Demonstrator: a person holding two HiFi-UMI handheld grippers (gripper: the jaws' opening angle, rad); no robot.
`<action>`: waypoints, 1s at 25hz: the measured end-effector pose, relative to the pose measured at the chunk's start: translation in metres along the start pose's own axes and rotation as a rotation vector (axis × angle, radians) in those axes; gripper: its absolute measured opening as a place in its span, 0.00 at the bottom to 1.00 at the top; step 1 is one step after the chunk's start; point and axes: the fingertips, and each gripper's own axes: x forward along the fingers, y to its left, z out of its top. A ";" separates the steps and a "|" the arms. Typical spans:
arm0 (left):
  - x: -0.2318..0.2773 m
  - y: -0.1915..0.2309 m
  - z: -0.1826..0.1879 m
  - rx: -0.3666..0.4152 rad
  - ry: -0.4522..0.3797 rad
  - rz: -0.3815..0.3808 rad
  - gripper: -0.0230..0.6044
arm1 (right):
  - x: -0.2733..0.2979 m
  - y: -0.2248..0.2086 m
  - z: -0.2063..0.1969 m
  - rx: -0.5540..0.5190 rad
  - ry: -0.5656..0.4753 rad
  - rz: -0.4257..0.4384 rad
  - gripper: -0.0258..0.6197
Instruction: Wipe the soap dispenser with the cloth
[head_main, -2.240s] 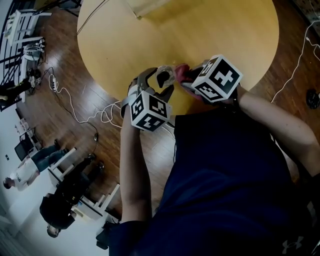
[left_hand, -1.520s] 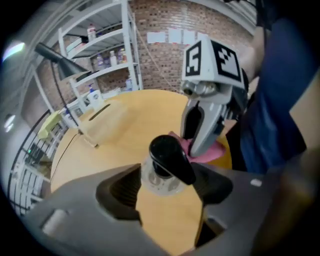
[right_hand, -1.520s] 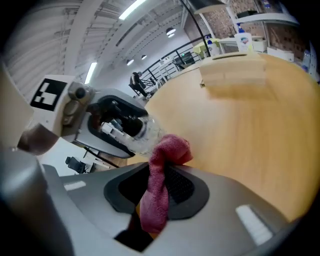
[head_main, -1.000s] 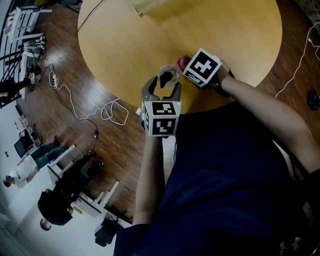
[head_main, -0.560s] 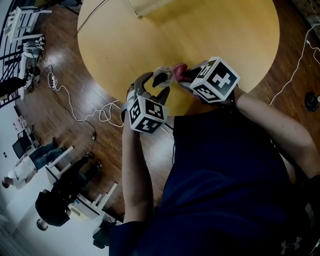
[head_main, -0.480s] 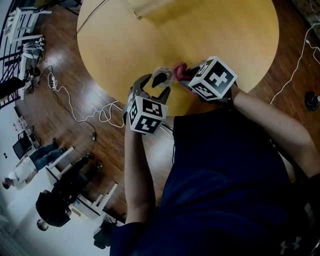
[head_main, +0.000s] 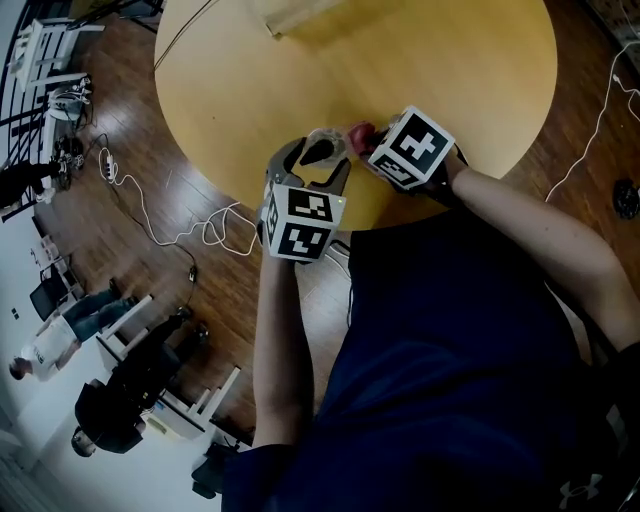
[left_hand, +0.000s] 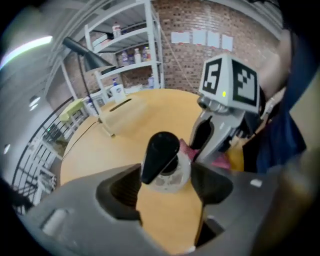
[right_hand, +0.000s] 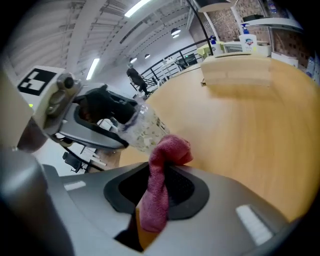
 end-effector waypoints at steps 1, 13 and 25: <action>0.001 -0.002 0.000 0.066 -0.004 -0.053 0.53 | -0.009 0.009 0.003 0.002 -0.027 0.018 0.18; -0.006 0.007 -0.017 -0.170 0.060 -0.045 0.67 | 0.012 -0.017 -0.006 0.089 0.030 -0.049 0.18; 0.002 0.002 -0.012 -0.093 0.011 -0.077 0.52 | -0.035 0.030 0.025 0.057 -0.117 0.059 0.19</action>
